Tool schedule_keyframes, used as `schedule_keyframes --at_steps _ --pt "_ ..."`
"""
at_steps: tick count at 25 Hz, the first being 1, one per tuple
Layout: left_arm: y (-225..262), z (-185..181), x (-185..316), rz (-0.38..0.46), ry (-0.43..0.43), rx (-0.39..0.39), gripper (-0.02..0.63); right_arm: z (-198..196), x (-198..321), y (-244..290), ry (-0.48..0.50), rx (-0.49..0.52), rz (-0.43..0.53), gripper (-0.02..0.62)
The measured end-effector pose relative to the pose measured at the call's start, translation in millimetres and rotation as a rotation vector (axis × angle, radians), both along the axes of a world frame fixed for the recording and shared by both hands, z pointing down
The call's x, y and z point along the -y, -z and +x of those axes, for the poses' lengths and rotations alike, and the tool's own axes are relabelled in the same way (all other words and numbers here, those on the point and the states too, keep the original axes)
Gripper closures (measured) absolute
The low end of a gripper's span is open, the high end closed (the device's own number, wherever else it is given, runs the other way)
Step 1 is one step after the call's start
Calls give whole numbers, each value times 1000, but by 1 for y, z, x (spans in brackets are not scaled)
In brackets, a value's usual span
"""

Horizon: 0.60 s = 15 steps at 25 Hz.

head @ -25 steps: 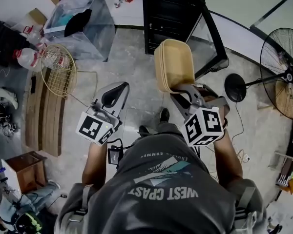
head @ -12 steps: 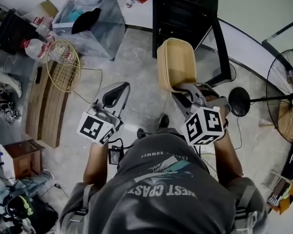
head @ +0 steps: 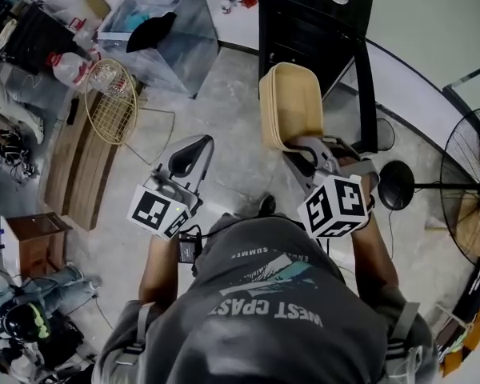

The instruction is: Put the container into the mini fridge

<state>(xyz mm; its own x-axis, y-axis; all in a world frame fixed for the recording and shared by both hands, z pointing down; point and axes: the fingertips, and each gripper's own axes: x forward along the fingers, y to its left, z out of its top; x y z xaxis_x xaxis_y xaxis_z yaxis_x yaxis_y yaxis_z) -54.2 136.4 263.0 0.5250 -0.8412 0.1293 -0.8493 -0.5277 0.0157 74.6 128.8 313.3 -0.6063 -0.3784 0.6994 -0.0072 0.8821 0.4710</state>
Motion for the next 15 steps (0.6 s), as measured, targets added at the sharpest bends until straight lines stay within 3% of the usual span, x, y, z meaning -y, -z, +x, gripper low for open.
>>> schedule_keyframes --at_steps 9,15 --pt "-6 11 14 -19 -4 2 592 10 11 -8 -6 3 -19 532" --pt "-15 15 39 -26 -63 -9 591 9 23 -17 -48 -8 -32 532"
